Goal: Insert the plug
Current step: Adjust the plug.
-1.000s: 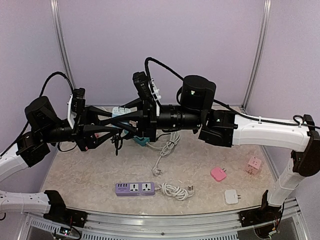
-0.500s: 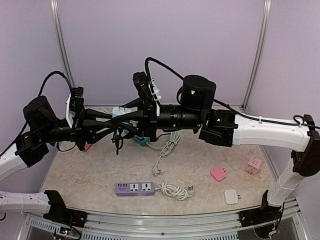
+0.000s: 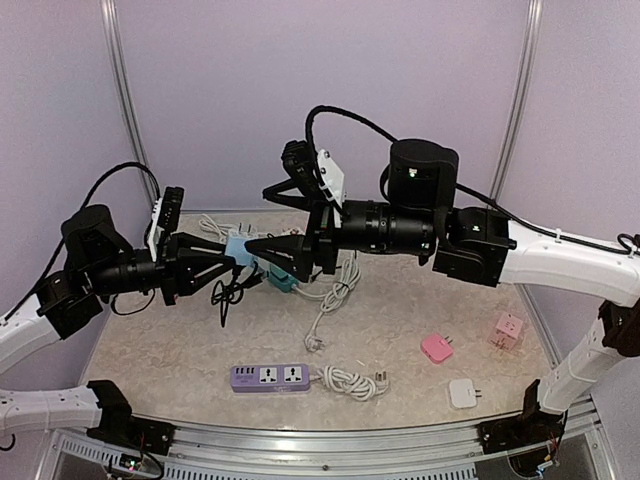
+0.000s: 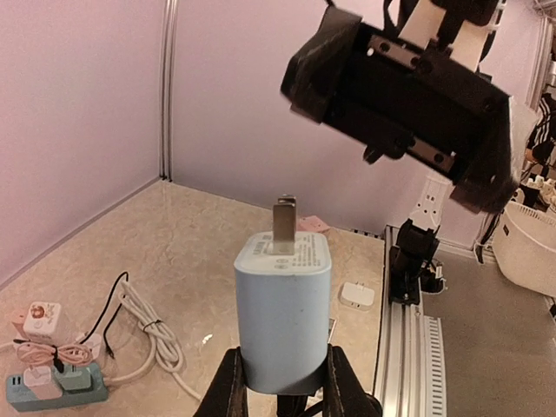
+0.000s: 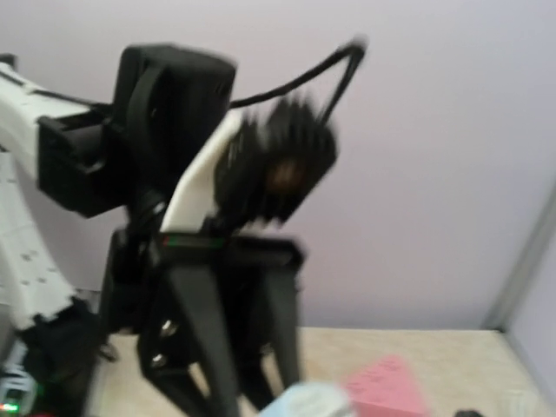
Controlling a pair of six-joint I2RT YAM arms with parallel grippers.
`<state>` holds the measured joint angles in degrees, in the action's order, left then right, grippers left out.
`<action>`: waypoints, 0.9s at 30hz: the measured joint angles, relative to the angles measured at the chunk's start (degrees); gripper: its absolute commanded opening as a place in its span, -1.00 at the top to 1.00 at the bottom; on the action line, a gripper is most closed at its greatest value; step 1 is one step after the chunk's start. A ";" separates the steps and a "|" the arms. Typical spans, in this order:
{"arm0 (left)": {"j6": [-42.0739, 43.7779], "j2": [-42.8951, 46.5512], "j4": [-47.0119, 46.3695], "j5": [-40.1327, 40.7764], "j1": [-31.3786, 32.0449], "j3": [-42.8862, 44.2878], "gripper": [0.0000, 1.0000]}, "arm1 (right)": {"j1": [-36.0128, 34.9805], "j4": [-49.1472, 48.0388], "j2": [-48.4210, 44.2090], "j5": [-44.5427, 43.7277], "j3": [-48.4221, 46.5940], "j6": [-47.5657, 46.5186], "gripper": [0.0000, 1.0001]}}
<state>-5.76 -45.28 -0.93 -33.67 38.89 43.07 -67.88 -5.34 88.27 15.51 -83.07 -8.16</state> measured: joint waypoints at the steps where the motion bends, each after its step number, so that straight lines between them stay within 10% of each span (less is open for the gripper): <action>1: 0.76 0.00 1.62 0.20 -0.33 -0.17 1.00 | 0.00 0.79 -0.76 -1.16 0.00 -1.22 -0.74; 12: 54.82 2.56 21.20 24.30 2.12 -0.02 1.00 | 1.22 15.65 -4.50 -17.59 -1.46 1.25 -0.78; 20: 104.15 9.86 -0.55 32.79 3.78 -17.29 1.00 | 9.25 24.85 1.18 -12.79 -5.22 20.41 -0.66; 27: 116.02 10.14 -11.76 24.98 0.39 -21.81 1.00 | 9.01 25.20 7.26 -3.30 -7.34 28.85 -0.68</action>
<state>110.26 -35.14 -12.69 -8.69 39.29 21.26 -58.87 19.86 95.53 12.21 -90.41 20.69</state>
